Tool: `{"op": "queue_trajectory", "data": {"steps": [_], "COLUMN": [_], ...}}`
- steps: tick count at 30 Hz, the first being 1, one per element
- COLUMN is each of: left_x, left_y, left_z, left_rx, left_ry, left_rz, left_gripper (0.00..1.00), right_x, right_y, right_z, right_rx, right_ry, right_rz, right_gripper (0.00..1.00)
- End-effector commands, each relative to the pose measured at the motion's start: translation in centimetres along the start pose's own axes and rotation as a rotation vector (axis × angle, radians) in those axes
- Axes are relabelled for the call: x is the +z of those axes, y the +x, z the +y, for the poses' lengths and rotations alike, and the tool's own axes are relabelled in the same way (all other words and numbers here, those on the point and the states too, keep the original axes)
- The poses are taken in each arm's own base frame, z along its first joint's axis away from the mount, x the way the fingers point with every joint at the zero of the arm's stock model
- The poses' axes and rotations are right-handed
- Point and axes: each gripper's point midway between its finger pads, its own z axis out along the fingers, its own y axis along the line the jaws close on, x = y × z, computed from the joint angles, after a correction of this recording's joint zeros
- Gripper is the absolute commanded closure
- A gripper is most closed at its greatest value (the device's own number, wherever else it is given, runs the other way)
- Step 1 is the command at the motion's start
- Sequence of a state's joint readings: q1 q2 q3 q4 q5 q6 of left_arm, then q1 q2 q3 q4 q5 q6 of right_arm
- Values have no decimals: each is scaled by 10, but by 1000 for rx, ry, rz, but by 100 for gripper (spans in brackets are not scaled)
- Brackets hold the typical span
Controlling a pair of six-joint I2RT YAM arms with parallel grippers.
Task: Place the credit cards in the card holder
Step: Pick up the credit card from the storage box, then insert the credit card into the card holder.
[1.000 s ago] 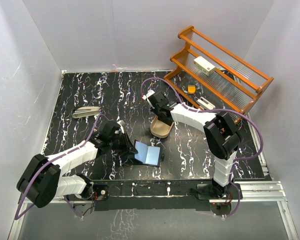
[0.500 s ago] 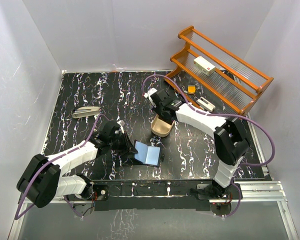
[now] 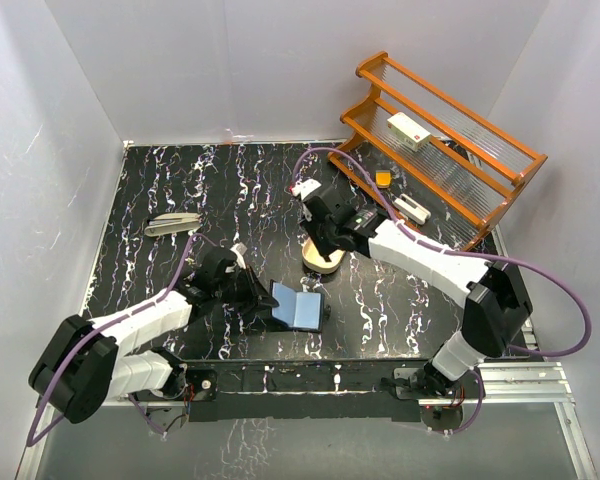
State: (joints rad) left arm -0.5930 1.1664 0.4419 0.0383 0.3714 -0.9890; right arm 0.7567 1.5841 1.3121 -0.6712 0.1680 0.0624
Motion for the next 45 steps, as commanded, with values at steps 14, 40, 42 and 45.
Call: {"op": "queue_trajectory", "data": {"steps": [14, 40, 42, 45], "left_x": [2, -7, -7, -6], "left_y": [12, 19, 20, 21], "left_z": [10, 32, 35, 38], "left_rx": [-7, 29, 26, 20], "left_ry": [17, -69, -74, -81], "left_rz": [22, 13, 17, 19], "left_gripper": [89, 100, 100, 100], "right_x": [-26, 11, 9, 2], "right_y": [27, 117, 114, 106], "right_z": [87, 87, 88, 93], "right_rx": [512, 560, 561, 581], "right_ry": [-266, -210, -217, -252], "right_rz": [-45, 112, 109, 96], "right_gripper": [100, 100, 99, 88]}}
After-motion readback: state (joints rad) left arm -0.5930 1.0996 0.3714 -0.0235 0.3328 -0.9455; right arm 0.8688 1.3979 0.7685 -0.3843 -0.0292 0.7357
